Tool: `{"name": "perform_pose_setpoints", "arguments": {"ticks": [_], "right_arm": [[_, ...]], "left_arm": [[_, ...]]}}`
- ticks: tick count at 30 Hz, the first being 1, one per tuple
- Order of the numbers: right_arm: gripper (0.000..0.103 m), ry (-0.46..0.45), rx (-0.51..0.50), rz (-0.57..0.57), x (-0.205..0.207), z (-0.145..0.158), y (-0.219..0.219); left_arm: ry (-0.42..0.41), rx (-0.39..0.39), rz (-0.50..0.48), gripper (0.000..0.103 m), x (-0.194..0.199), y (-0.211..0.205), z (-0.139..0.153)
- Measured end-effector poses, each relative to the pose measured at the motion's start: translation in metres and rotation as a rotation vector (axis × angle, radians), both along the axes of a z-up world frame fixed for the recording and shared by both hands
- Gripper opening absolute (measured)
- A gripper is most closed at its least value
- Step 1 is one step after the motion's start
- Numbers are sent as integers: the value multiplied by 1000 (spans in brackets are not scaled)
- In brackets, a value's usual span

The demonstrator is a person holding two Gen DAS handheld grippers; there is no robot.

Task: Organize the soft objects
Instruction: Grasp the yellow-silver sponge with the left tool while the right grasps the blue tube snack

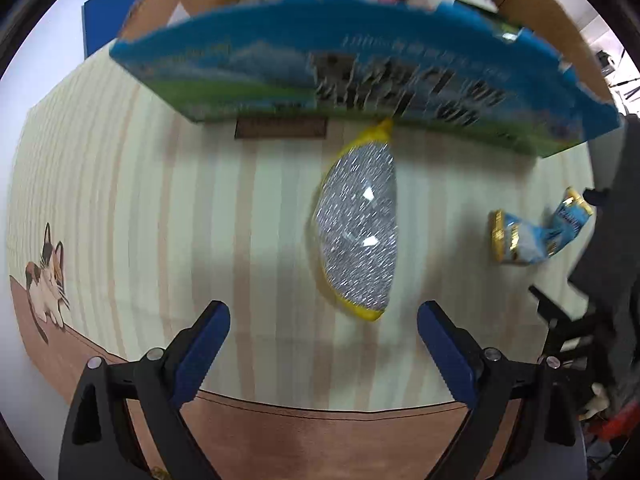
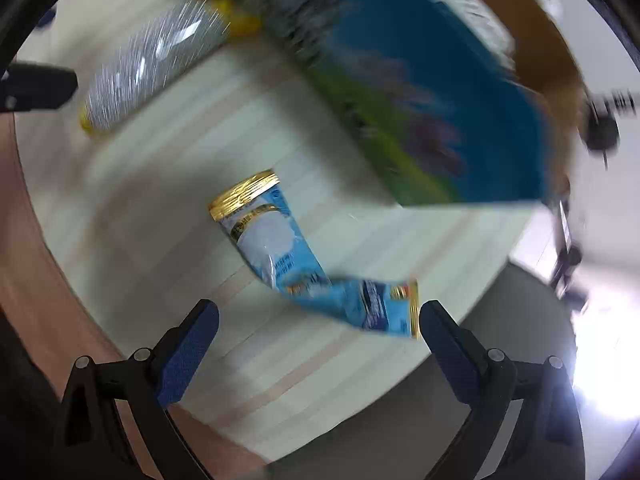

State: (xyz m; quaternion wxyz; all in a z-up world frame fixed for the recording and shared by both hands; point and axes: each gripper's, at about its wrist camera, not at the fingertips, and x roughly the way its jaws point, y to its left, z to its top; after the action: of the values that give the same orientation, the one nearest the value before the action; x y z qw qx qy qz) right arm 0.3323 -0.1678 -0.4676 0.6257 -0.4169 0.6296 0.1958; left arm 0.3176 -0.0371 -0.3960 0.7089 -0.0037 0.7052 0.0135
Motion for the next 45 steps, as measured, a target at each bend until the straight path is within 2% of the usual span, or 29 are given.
{"name": "perform_pose_setpoints", "arguments": {"ticks": [1, 4, 6, 8, 10, 14, 16, 17, 19, 21, 25, 27, 28, 29, 30, 31, 33, 34, 35, 37, 42, 45], "right_arm": [[98, 18, -4, 7, 3, -7, 0], [68, 142, 35, -60, 17, -22, -9], [63, 171, 76, -126, 27, -21, -18], [58, 254, 150, -265, 34, -20, -31], [56, 362, 250, -454, 37, -20, -47], [56, 568, 428, -925, 28, -34, -92], [57, 582, 524, -1054, 22, -36, -108], [66, 556, 543, -1082, 20, -36, -114], [81, 469, 527, -1063, 16, -30, -121], [81, 395, 525, -1025, 10, -20, -122], [81, 359, 494, -1038, -1, -12, -115], [81, 340, 450, -1036, -7, -14, -107], [81, 321, 434, -1039, -9, -14, -106], [81, 304, 410, -1033, -11, -15, -105], [81, 288, 393, -1027, -14, -14, -103], [78, 261, 379, -1015, -17, -12, -101], [65, 216, 306, -966, -24, -8, -95], [54, 199, 281, -933, -28, -4, -86], [42, 193, 272, -907, -35, -1, -78], [31, 222, 276, -897, -42, 1, -78], [30, 287, 278, -873, -73, 3, -84], [30, 294, 272, -855, -90, 6, -85]], "left_arm": [[6, -3, 4, 96, -1, 1, -3], [14, -4, 15, 96, -3, 6, -7], [9, 0, 21, 96, -3, 10, -9], [9, -4, 25, 96, -2, 13, -10], [6, -13, 34, 96, 0, 16, -9], [8, -39, 54, 96, 8, 26, -8], [14, -63, 62, 96, 15, 31, -10], [18, -73, 63, 96, 19, 36, -10], [15, -93, 59, 96, 29, 38, -10], [25, -93, 45, 96, 40, 33, -17], [61, -81, -6, 96, 62, 18, -38], [69, -51, -36, 76, 68, 13, -46], [72, -43, -49, 56, 68, 12, -48], [75, -32, -55, 49, 70, 12, -51], [66, -27, -60, 49, 68, 12, -50], [67, -15, -70, 48, 65, 13, -50], [69, 5, -82, 47, 51, 16, -50], [72, 8, -85, 47, 44, 18, -50], [75, 10, -84, 47, 36, 21, -51], [92, 8, -71, 47, 18, 29, -53], [141, -24, -55, 48, -35, 46, -56], [159, -38, -60, 51, -48, 48, -65]]}}
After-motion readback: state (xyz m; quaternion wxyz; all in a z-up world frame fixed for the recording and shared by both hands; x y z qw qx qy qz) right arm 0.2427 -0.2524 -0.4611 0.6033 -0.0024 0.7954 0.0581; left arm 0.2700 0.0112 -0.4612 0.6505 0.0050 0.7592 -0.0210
